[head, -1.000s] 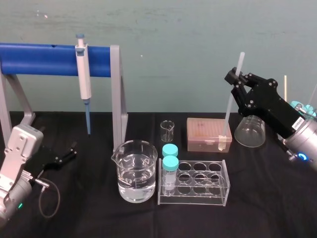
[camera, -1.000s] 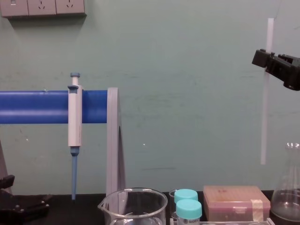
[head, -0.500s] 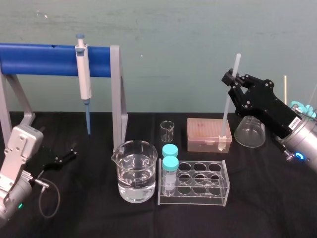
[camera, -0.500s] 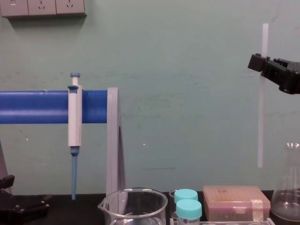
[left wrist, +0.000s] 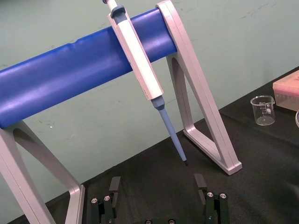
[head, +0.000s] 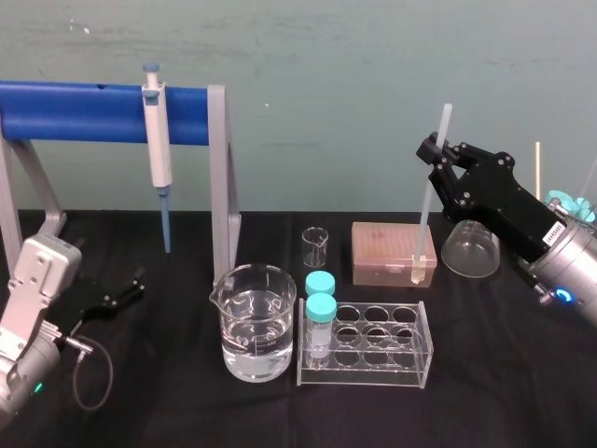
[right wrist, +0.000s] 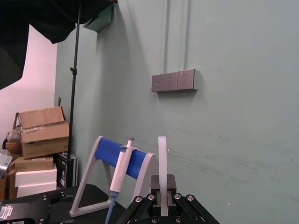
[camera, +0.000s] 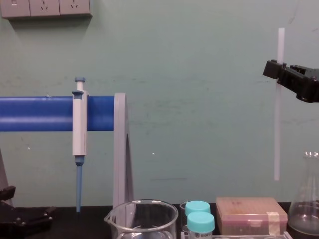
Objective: Pick up the stirring rod with one hand, then place it down.
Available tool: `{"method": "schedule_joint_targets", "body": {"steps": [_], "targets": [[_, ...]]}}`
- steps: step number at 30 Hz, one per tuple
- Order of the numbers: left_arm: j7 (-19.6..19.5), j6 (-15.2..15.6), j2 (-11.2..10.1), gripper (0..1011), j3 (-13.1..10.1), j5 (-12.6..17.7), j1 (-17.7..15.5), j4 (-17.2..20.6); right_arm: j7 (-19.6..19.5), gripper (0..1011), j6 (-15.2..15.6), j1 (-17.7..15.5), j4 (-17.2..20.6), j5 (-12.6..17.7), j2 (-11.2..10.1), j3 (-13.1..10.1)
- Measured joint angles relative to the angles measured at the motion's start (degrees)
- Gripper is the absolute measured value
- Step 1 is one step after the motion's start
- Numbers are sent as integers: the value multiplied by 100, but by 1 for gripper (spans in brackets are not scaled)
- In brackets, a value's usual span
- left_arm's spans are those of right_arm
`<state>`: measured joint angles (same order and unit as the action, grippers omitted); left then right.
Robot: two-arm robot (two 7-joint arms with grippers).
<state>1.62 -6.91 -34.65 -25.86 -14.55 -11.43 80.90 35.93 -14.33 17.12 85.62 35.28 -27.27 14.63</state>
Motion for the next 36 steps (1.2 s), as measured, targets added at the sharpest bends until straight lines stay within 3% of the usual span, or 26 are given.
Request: {"method": "schedule_joint_targets", "body": {"steps": [25,36], "targets": [[0,0,0,1000,0,0,0,0,133,68,49,-87,56,101,-78,44],[0,0,0,1000,0,0,0,0,306,67,136,-379,-53,289,-190,169]]}}
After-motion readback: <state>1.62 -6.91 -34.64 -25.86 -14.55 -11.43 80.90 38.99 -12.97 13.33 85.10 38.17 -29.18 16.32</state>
